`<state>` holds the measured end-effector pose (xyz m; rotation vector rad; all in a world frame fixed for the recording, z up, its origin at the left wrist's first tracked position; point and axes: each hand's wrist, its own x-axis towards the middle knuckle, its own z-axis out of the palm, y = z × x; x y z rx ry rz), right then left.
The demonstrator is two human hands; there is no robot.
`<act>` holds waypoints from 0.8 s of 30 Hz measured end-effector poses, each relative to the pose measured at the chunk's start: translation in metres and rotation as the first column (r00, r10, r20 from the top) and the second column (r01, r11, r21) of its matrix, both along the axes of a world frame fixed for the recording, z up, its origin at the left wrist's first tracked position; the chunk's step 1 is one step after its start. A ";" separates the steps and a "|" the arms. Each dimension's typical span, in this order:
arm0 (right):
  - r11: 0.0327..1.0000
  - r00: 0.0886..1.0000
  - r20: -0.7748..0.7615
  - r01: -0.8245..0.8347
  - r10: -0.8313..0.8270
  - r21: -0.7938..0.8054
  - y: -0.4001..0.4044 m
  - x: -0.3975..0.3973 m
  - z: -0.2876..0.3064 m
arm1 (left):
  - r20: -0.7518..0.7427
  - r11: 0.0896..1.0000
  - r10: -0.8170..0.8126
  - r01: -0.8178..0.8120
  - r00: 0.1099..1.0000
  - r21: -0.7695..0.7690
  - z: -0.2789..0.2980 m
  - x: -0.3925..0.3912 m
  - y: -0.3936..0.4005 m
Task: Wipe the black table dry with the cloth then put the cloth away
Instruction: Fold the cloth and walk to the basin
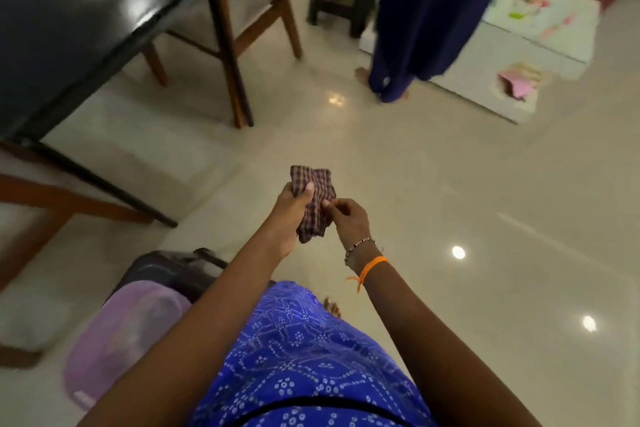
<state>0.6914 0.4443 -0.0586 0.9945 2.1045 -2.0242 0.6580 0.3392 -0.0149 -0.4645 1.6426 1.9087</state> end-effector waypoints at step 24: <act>0.409 0.389 0.127 -0.865 0.912 -0.291 -0.195 -0.350 0.006 | 0.023 0.581 0.814 -0.813 0.581 -0.032 -0.001 -0.212 -0.194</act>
